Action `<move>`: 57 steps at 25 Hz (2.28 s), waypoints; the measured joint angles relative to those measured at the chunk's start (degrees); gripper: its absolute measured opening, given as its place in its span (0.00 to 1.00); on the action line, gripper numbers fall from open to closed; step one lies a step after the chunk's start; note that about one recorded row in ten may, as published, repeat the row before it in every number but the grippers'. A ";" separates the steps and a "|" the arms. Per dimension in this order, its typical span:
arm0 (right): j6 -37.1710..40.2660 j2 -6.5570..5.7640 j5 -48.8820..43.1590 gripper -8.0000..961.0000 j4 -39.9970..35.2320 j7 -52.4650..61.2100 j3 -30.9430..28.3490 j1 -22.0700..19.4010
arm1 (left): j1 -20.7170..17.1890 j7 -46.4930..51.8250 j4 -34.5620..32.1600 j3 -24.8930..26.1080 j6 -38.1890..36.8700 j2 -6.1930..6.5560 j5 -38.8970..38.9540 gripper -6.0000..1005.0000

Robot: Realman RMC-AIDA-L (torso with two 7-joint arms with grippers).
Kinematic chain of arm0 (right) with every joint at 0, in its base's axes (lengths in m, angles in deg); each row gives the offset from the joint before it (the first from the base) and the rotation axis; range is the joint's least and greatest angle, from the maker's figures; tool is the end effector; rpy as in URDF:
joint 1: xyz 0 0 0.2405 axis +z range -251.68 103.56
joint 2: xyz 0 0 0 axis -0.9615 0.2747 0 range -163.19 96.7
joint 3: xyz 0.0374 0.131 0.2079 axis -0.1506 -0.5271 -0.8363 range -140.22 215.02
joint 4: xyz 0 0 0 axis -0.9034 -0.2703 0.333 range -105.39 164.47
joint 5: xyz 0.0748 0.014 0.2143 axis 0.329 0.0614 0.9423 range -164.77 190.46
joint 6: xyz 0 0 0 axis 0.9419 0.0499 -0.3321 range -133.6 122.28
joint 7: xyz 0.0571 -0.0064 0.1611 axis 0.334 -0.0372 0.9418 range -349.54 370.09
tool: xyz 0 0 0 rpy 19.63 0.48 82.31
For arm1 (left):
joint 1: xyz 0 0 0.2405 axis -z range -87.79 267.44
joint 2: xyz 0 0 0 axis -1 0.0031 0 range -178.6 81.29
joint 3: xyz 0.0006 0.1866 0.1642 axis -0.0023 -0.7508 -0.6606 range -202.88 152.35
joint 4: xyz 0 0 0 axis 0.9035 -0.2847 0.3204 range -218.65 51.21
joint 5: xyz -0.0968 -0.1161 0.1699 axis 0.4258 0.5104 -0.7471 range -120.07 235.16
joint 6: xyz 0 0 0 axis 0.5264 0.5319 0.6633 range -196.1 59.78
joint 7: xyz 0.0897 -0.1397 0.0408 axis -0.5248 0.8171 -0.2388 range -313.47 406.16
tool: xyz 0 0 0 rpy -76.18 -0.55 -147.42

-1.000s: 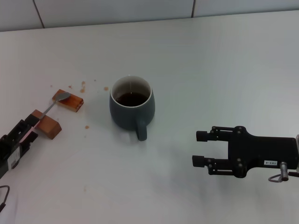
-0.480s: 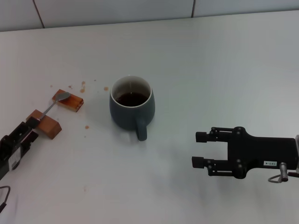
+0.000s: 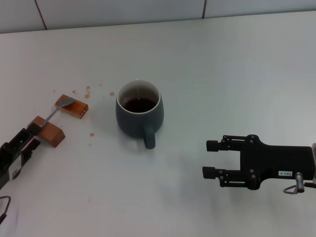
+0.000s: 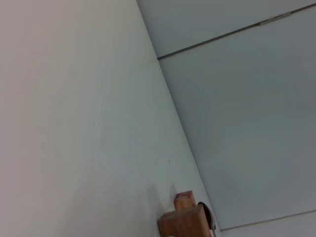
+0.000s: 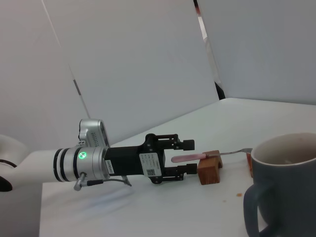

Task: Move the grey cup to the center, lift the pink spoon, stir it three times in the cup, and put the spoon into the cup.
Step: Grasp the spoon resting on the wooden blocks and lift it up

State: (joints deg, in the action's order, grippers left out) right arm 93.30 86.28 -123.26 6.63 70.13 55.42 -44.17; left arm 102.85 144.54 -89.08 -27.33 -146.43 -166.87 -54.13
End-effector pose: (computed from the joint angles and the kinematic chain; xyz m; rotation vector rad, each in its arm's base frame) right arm 0.2832 0.2791 -0.0562 -2.8538 0.5715 0.8317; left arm -0.3880 0.2479 -0.0408 -1.3902 -1.8804 -1.3152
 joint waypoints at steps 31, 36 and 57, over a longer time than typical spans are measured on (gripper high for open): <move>0.00 0.00 0.04 0.73 0.06 0.02 0.00 0.21 | 0.59 1.65 0.00 -0.10 -0.04 0.00 -0.01 0.52; 0.00 0.00 0.00 0.73 0.05 0.04 0.00 0.30 | 0.57 1.89 0.00 -0.06 -0.03 0.00 -0.07 0.48; 0.00 0.00 0.25 0.73 -0.03 0.73 0.73 0.38 | 0.60 2.00 -0.01 -0.29 0.72 0.00 -0.12 0.44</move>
State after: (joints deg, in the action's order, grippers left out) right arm 93.30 86.28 -123.01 6.60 70.86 56.15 -43.79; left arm 103.45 146.54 -89.08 -27.62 -145.72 -166.87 -54.25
